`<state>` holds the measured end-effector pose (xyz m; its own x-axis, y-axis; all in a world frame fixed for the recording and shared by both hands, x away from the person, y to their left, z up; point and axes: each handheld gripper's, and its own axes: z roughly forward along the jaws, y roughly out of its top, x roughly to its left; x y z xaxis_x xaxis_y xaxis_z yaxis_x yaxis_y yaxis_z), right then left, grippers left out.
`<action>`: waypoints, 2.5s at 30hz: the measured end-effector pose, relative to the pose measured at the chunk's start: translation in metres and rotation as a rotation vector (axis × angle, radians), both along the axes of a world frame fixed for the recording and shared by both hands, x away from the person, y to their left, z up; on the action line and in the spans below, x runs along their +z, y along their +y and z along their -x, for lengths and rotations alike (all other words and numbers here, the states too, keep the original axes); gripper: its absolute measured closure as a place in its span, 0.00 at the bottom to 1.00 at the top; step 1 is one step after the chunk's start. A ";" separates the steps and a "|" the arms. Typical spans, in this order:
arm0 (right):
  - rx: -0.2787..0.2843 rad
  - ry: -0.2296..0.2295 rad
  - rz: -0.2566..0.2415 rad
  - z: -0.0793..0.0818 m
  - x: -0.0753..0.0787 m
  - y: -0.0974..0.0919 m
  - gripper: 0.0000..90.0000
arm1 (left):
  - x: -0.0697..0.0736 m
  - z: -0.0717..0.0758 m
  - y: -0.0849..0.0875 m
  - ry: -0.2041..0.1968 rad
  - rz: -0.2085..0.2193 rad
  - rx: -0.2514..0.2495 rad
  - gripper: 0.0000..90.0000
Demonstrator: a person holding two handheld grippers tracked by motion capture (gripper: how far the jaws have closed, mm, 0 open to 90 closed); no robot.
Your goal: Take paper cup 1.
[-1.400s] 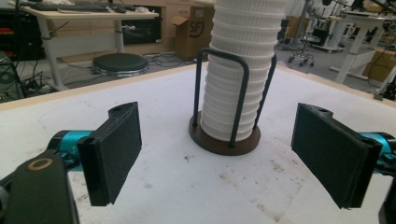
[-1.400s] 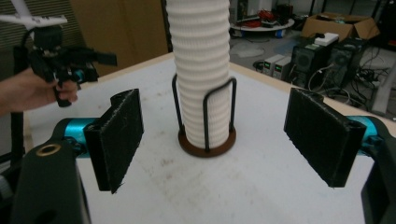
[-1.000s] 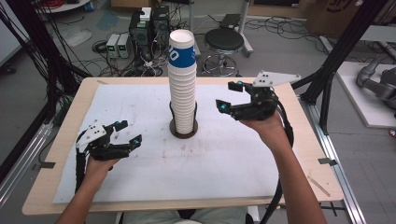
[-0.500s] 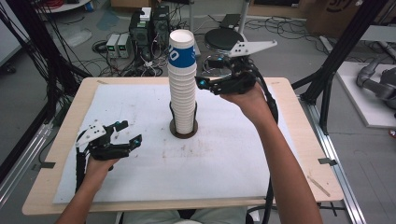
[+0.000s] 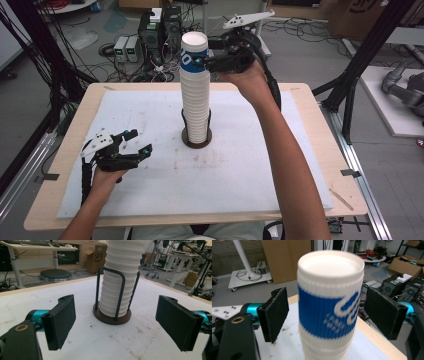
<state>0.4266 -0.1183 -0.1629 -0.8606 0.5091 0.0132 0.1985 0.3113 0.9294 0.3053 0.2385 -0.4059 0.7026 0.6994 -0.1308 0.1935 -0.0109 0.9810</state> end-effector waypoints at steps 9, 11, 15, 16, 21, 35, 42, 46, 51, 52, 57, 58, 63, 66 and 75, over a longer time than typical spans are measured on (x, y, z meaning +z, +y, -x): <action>0.009 0.008 0.015 -0.013 0.003 0.014 0.29 | 0.000 0.000 0.001 0.000 0.004 0.014 0.18; 0.012 -0.003 0.014 -0.012 0.005 0.014 0.30 | 0.000 0.000 0.001 0.000 0.002 0.011 0.18; 0.017 -0.017 0.004 -0.011 0.010 0.014 0.31 | 0.000 0.000 0.000 0.001 0.003 0.010 0.18; 0.015 -0.023 -0.003 -0.010 0.012 0.014 0.31 | 0.000 0.000 0.000 0.001 0.004 0.010 0.18; 0.009 -0.041 -0.048 -0.006 0.025 0.006 0.31 | 0.000 0.000 0.001 0.001 0.003 0.009 0.18; -0.007 -0.118 -0.145 0.010 0.054 -0.008 0.32 | -0.001 0.000 -0.001 0.003 0.006 0.004 0.18; -0.014 -0.149 -0.160 0.020 0.062 -0.019 0.32 | 0.000 0.001 -0.001 0.003 0.011 0.001 0.18; -0.021 -0.162 -0.149 0.029 0.061 -0.033 0.32 | 0.000 0.001 -0.002 0.002 0.006 -0.005 0.18; -0.024 -0.170 -0.134 0.042 0.054 -0.053 0.32 | 0.001 0.002 -0.003 -0.012 0.005 -0.007 0.18; -0.023 -0.174 -0.134 0.045 0.052 -0.057 0.32 | 0.001 0.002 -0.004 -0.013 0.007 -0.008 0.18; -0.022 -0.165 -0.132 0.058 0.043 -0.078 0.32 | 0.001 0.002 -0.006 -0.012 0.002 -0.016 0.18; -0.022 -0.165 -0.132 0.058 0.043 -0.078 0.32 | 0.001 0.002 -0.007 -0.014 -0.001 -0.020 0.18; -0.014 -0.147 -0.079 0.072 0.013 -0.101 0.33 | 0.000 0.003 -0.011 -0.014 -0.002 -0.052 0.18; -0.008 -0.112 -0.072 0.076 -0.009 -0.110 0.33 | -0.001 0.003 -0.013 -0.014 -0.004 -0.064 0.18; -0.004 -0.029 -0.050 0.089 -0.084 -0.129 0.33 | -0.001 0.004 -0.020 -0.019 -0.011 -0.097 0.18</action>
<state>0.3379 -0.2471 -0.2468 -0.8590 0.5118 0.0140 0.1723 0.2632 0.9493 0.3016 0.2186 -0.4066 0.7697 0.6290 -0.1095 0.1726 -0.0399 0.9842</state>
